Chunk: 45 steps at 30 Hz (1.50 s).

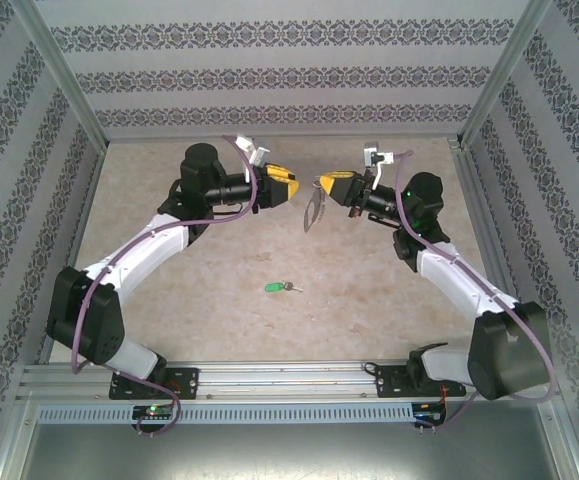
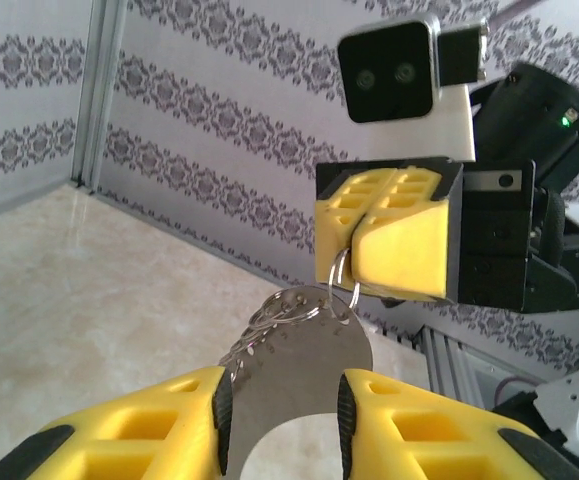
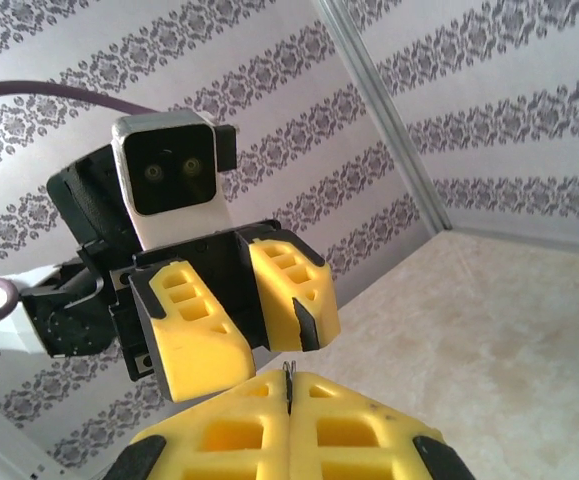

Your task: Put the keys on the keyring

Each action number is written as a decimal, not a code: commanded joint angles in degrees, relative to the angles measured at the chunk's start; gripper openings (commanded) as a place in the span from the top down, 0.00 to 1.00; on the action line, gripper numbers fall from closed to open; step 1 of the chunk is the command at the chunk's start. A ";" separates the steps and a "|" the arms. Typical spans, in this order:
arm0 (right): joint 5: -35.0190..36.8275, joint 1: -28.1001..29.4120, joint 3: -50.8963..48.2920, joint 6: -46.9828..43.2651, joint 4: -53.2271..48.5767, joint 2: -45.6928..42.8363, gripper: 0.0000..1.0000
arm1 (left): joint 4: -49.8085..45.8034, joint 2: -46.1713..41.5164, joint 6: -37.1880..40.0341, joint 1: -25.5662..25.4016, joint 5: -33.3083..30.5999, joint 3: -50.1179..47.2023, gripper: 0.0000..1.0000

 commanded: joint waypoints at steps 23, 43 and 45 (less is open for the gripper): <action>9.77 5.73 2.05 -0.33 7.86 0.60 1.00 | 36.82 6.71 -27.84 -1.86 3.17 -2.76 0.70; 10.30 5.84 1.90 -0.68 7.51 0.05 1.00 | 37.88 7.15 -26.92 -2.67 1.11 -4.39 0.68; 10.22 5.91 1.96 -0.59 7.50 -0.03 1.00 | 37.70 7.15 -26.81 -2.71 1.11 -4.34 0.68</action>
